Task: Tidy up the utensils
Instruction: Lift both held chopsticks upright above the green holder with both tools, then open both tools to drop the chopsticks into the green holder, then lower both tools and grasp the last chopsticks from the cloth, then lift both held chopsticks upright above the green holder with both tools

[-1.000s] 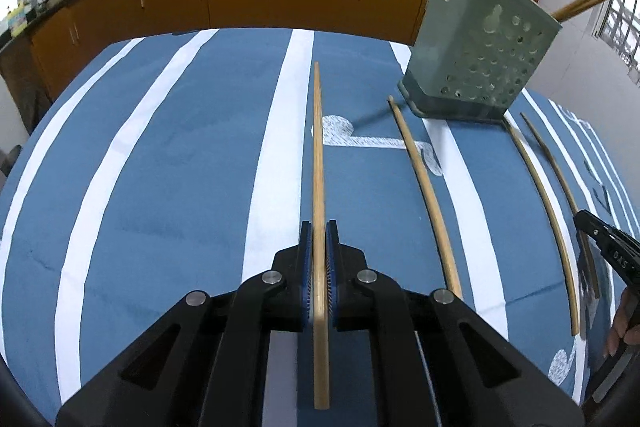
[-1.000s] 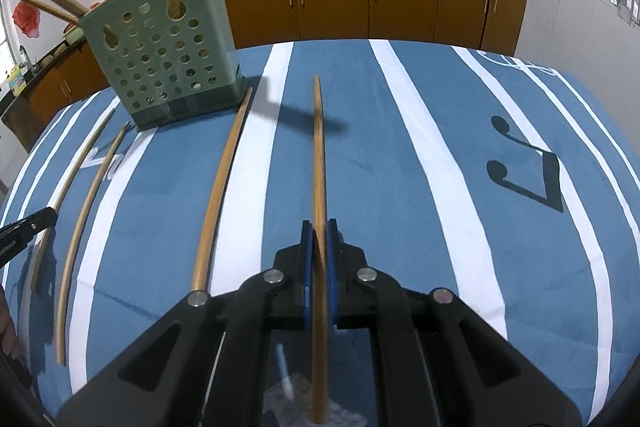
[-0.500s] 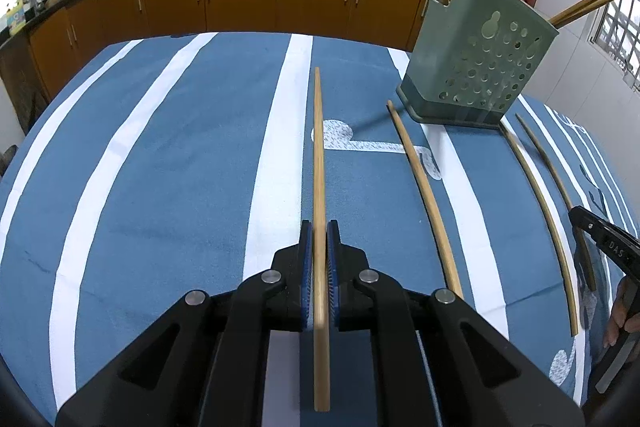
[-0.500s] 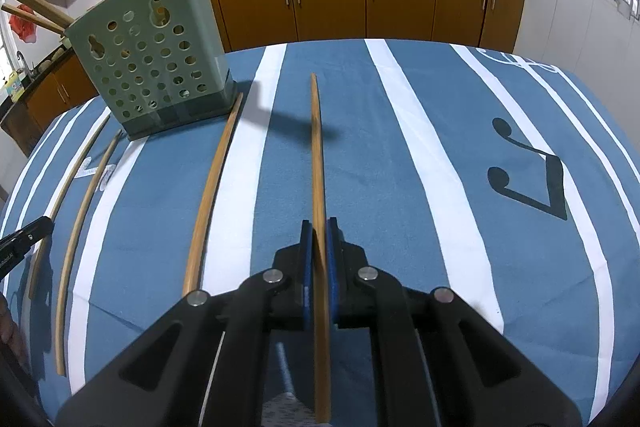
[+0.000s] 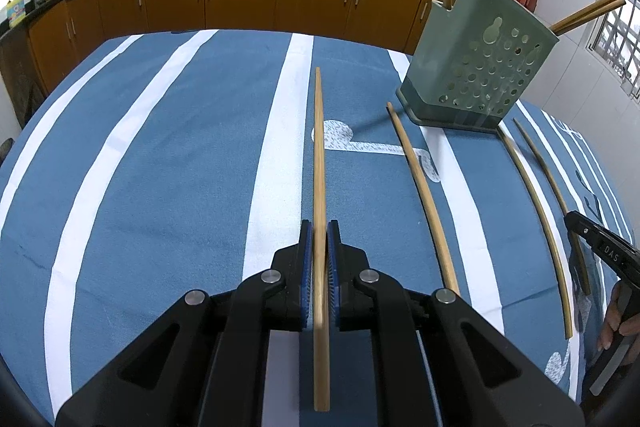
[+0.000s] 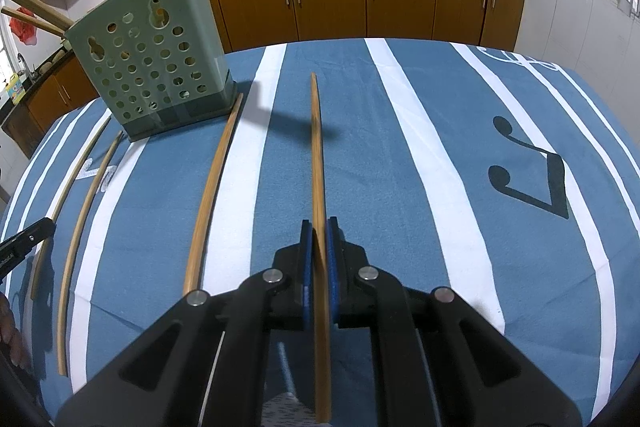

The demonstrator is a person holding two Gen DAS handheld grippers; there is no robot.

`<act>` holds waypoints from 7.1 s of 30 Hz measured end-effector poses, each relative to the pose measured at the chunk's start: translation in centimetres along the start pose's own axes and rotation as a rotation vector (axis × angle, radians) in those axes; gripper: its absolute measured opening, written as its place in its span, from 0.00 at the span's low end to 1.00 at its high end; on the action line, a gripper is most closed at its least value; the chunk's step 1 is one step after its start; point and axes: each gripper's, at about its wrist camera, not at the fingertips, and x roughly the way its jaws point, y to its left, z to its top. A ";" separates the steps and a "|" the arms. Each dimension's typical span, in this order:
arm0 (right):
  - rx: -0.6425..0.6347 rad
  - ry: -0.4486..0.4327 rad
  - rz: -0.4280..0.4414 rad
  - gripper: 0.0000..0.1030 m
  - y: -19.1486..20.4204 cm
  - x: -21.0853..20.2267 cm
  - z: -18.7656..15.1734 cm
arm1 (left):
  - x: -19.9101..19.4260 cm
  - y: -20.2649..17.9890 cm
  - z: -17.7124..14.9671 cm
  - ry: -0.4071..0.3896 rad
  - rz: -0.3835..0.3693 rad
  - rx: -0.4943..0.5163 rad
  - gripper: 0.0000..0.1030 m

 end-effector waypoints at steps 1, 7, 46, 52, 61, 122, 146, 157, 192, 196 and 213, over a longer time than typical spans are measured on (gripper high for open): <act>0.001 0.000 0.001 0.09 0.0 0.0 0.0 | 0.0 0.0 0.0 0.000 0.000 0.000 0.09; 0.000 0.001 -0.004 0.09 0.2 -0.1 -0.1 | 0.0 0.0 0.0 0.000 0.000 0.000 0.09; -0.003 -0.426 0.068 0.07 -0.6 -13.8 4.9 | -12.1 -0.7 5.1 -0.292 -0.062 0.025 0.07; -0.020 -0.436 0.076 0.07 0.0 -14.2 5.7 | -12.5 -1.4 5.9 -0.305 -0.074 0.040 0.07; -0.001 -0.496 0.299 0.07 0.0 -20.3 9.9 | -17.5 -4.4 7.5 -0.371 -0.209 0.138 0.07; -0.032 -0.546 0.258 0.15 2.8 -19.3 10.9 | -16.8 -8.4 13.9 -0.481 -0.206 0.061 0.30; -0.063 0.017 0.218 0.15 4.8 -3.7 -2.2 | -5.7 -4.6 0.0 -0.107 -0.076 0.035 0.30; -0.111 0.025 0.137 0.10 5.7 -2.0 -3.0 | -3.4 -5.3 -3.3 -0.025 -0.072 0.028 0.30; 0.038 -0.014 0.032 0.07 -0.2 -2.0 -1.1 | -0.1 -3.9 -0.6 0.042 0.050 0.046 0.07; 0.025 0.006 0.044 0.08 0.1 -1.5 -1.1 | 0.3 -2.3 0.3 0.046 0.010 0.018 0.07; -0.015 0.013 0.037 0.09 0.6 -0.8 -0.8 | 0.3 -2.9 -0.1 0.007 0.034 0.056 0.08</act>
